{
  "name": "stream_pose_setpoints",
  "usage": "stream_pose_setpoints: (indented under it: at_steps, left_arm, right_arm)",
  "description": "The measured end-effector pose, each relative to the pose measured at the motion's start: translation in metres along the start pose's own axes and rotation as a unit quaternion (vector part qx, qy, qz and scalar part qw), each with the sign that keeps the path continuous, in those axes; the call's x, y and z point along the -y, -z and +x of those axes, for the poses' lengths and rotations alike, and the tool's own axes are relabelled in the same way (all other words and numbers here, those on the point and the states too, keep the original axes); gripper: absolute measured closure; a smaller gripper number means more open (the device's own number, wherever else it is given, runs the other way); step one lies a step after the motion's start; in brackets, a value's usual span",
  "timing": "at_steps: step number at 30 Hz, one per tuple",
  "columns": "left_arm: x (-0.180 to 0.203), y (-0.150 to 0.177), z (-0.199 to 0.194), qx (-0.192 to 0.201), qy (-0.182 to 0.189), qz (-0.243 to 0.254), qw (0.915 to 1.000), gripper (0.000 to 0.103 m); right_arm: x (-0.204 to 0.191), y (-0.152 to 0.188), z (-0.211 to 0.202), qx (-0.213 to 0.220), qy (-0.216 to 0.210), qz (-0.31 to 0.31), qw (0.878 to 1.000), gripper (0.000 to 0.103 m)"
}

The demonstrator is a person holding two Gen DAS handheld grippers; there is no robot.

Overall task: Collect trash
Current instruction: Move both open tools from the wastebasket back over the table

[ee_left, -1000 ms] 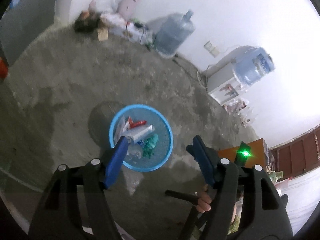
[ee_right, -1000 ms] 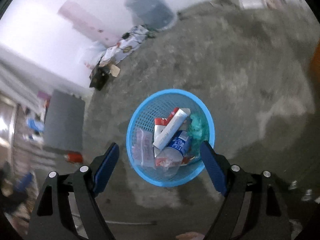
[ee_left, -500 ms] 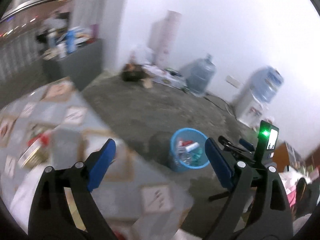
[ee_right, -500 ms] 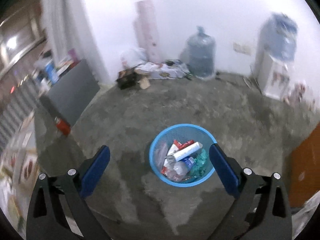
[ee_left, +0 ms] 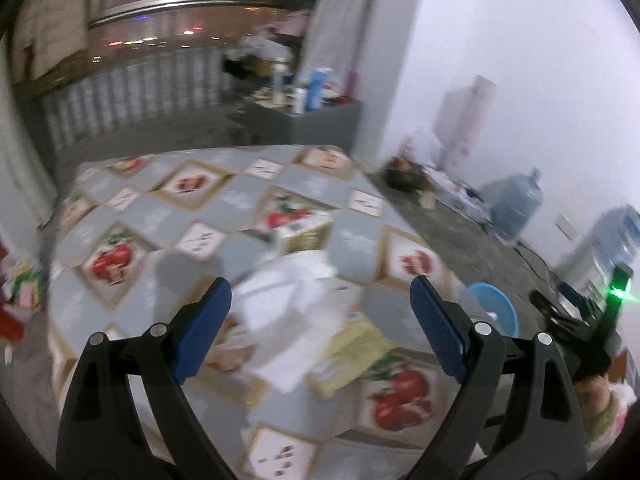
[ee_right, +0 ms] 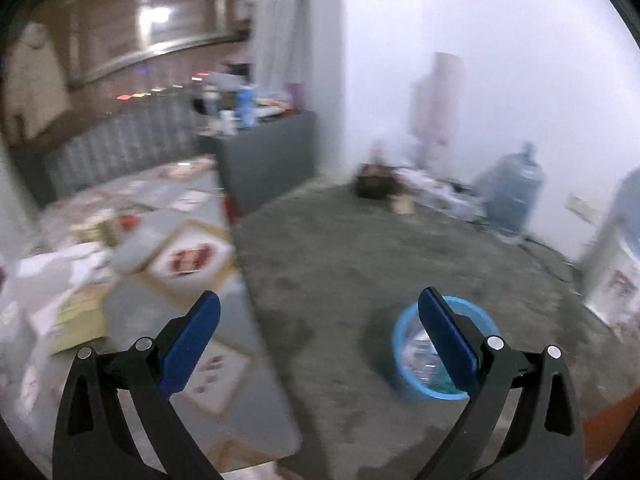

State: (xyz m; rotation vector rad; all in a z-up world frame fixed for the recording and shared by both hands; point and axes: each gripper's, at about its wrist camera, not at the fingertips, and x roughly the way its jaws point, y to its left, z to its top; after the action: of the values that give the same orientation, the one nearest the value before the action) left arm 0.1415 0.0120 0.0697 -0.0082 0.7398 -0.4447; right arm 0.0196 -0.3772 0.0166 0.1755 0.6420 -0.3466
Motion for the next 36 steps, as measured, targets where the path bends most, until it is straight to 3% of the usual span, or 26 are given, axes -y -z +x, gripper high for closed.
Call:
stream_pose_setpoints:
  at_steps: [6,12,20,25,36]
  left_arm:
    - [-0.042,0.015,-0.022,0.021,-0.03,-0.029,0.9989,0.016]
    - [-0.066,0.033,-0.023,0.026,-0.025,-0.045,0.9983,0.016]
    - [-0.081,0.049,-0.017,0.029,0.0,-0.035,0.999,0.016]
    - [-0.08,0.051,-0.005,0.018,0.034,-0.003,0.9992,0.016]
    - [-0.079,0.042,0.027,-0.006,0.085,0.046,0.9953,0.016]
  right_arm:
    - [-0.02,0.01,-0.022,0.044,-0.05,-0.025,0.997,0.007]
    - [-0.034,0.012,-0.016,0.016,-0.129,-0.013,0.991,0.007]
    - [-0.065,0.018,-0.008,-0.015,-0.194,-0.038,0.98,0.007]
    - [-0.079,0.023,0.0,-0.028,-0.231,-0.05,0.971,0.007]
    - [-0.114,0.024,0.026,-0.078,-0.297,-0.09,0.947,0.024]
